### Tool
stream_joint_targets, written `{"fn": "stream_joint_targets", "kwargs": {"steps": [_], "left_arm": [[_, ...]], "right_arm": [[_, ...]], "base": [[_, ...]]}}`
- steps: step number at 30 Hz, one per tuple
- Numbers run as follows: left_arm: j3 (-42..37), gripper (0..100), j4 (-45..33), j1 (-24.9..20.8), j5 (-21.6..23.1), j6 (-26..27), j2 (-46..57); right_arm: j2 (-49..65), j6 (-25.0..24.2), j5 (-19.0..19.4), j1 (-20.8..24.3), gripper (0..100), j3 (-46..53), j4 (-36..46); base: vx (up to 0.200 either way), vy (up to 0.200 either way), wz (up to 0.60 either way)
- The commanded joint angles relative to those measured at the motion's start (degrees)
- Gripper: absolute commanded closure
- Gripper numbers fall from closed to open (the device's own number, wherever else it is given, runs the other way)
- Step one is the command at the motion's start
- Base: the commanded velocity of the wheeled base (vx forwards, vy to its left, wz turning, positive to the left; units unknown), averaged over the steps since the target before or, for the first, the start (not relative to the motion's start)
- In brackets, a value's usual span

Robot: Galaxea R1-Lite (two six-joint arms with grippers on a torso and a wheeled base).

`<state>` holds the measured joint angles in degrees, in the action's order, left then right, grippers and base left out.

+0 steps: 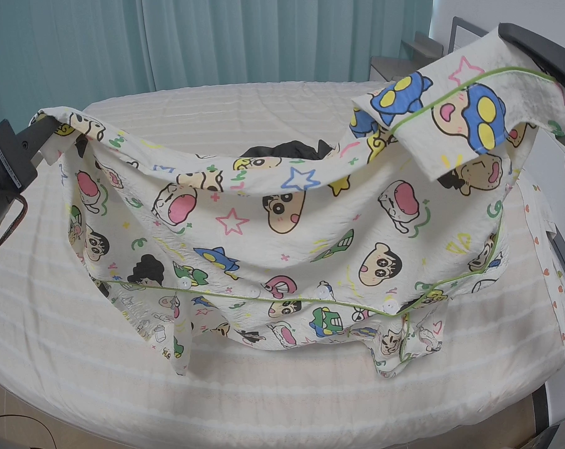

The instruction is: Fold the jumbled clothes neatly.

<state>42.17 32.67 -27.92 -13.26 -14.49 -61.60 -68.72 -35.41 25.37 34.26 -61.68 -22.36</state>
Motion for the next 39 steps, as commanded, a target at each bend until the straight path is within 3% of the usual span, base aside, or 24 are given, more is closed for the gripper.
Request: {"fn": "stream_joint_targets", "kwargs": {"steps": [1,39], "left_arm": [[0.1,100,0.0,0.7,0.1,0.0,0.4],[0.5,100,-0.9,1.6,0.3,0.3,2.3]], "right_arm": [[-1.0,0.1,0.0,0.9,100,-0.7,-0.1],[-3.4,0.7,-0.1,4.6,100,-4.1,0.4]], "base": [[0.000,0.200,0.00],[0.000,0.200,0.00]]}}
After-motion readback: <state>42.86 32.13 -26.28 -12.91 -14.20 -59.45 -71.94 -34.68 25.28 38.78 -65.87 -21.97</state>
